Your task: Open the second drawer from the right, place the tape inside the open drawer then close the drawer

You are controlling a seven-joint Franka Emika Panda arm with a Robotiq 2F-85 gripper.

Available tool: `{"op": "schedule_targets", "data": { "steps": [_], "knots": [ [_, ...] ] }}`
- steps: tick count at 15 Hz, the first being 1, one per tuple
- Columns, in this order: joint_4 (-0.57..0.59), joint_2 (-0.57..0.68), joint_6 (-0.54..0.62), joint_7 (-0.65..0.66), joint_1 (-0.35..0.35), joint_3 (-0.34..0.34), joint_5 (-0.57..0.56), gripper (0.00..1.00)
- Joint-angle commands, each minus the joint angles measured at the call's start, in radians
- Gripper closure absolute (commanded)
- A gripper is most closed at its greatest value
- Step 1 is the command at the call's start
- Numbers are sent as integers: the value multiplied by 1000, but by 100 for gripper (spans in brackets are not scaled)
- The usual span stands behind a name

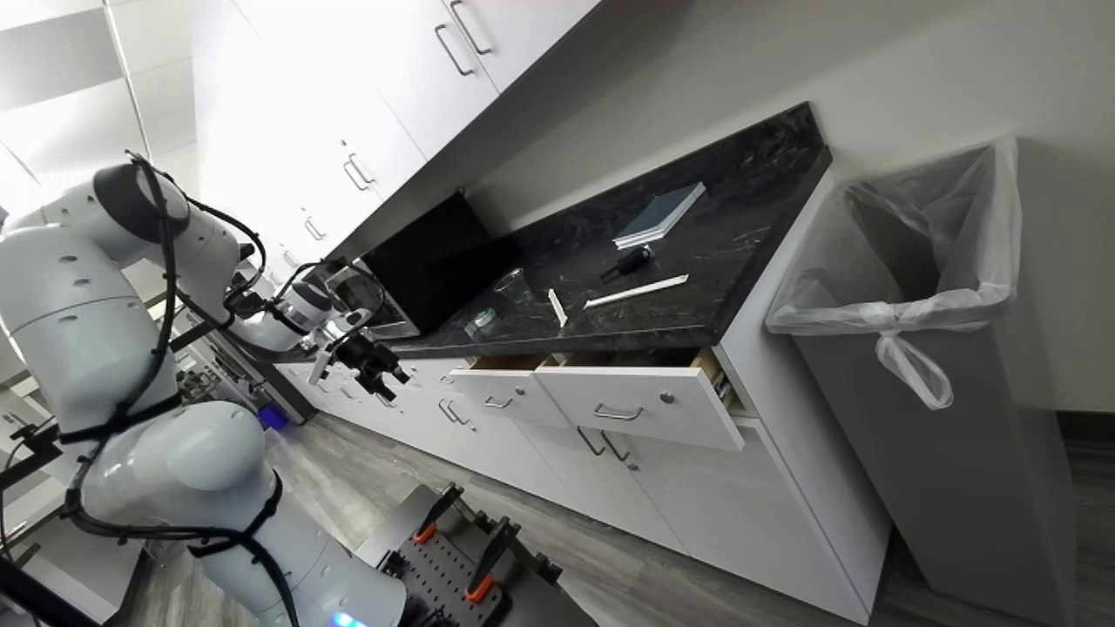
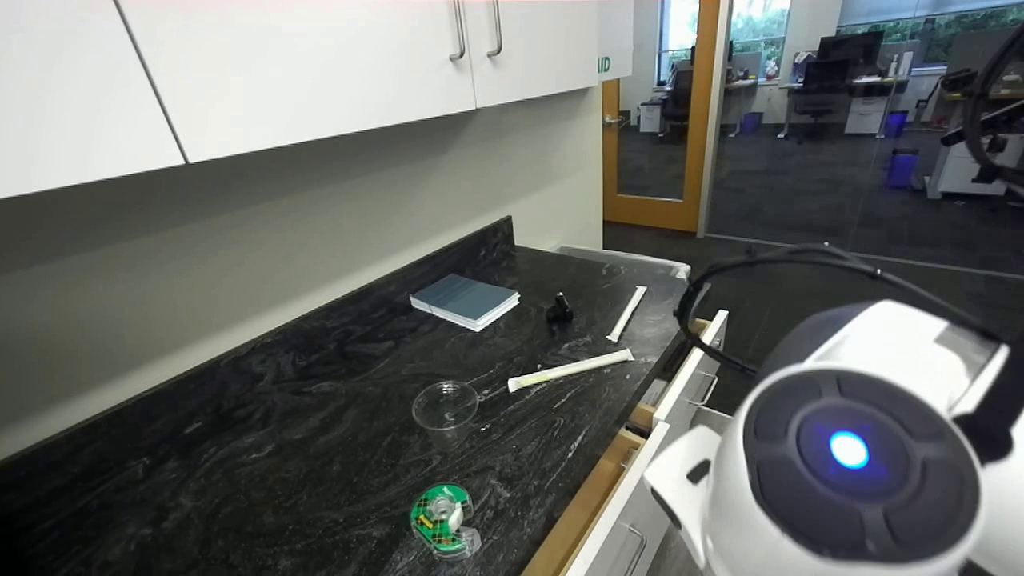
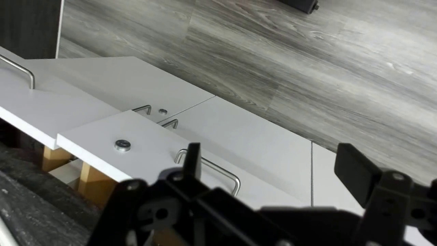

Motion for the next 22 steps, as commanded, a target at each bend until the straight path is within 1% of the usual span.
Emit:
{"op": "schedule_targets", "data": {
  "steps": [1,3,5,8,9,10,11,13,15,16,17,19,22],
  "knots": [
    [162,193,-106,59,120,-60,-92,0],
    [219,274,-116,41,186,-105,-116,0],
    [265,347,-106,-13,249,-149,-138,0],
    [293,413,-74,-153,309,-193,-177,0],
    [294,422,-84,-182,332,-213,-198,0],
    [281,411,-85,-176,353,-239,-223,0],
    [267,411,-50,-147,345,-232,-171,0],
    [269,420,-51,-155,364,-252,-195,0],
    [272,420,-51,-163,365,-254,-197,0],
    [301,436,-126,-151,391,-268,-203,0],
    [328,455,-203,-123,437,-292,-240,0],
    [335,480,-265,-97,482,-316,-283,0],
    [337,522,-321,32,558,-353,-369,0]
  ]
}}
